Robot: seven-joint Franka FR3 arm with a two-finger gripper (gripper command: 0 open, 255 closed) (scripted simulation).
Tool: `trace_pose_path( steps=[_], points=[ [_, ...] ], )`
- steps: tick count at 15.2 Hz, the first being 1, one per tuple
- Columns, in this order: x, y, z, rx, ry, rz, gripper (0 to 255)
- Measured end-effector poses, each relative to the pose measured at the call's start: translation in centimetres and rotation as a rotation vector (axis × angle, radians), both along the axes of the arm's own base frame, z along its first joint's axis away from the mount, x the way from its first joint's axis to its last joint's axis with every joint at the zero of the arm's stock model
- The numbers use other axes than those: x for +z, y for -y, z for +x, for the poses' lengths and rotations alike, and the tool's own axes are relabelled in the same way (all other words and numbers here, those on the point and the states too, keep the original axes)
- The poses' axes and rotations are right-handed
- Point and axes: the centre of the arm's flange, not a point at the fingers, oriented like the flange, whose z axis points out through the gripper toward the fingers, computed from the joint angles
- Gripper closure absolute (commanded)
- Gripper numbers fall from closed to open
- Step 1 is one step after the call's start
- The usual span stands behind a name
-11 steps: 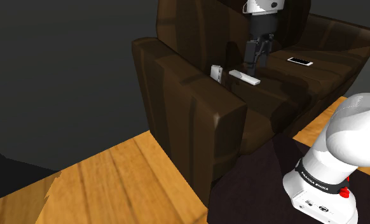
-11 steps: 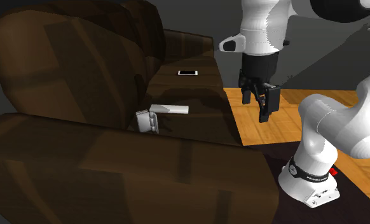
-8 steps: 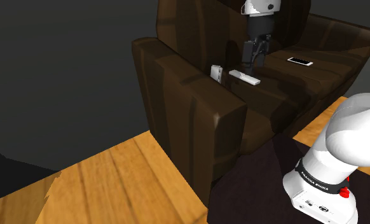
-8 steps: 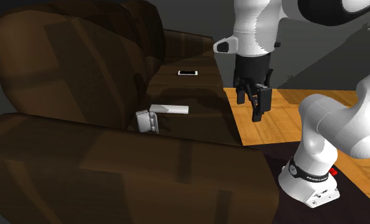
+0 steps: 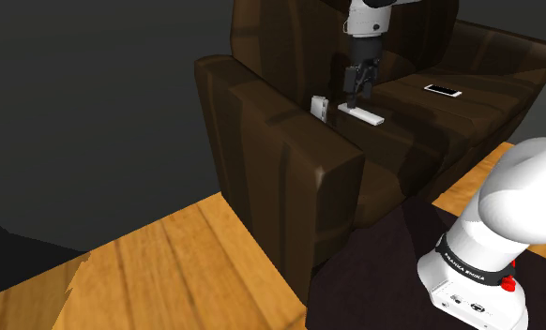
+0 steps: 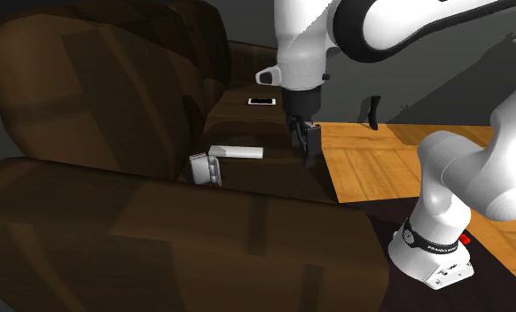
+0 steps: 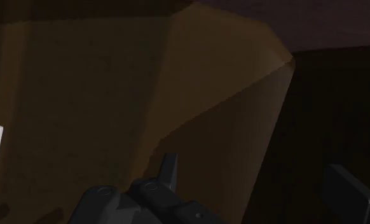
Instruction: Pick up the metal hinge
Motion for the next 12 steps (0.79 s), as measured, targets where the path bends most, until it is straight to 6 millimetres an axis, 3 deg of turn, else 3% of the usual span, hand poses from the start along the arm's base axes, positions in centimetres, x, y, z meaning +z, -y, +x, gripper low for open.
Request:
trace_pose_path(
  steps=[12],
  points=[
    [-4.8,9.8,10.8,0.017,0.040,0.004,0]
  ],
)
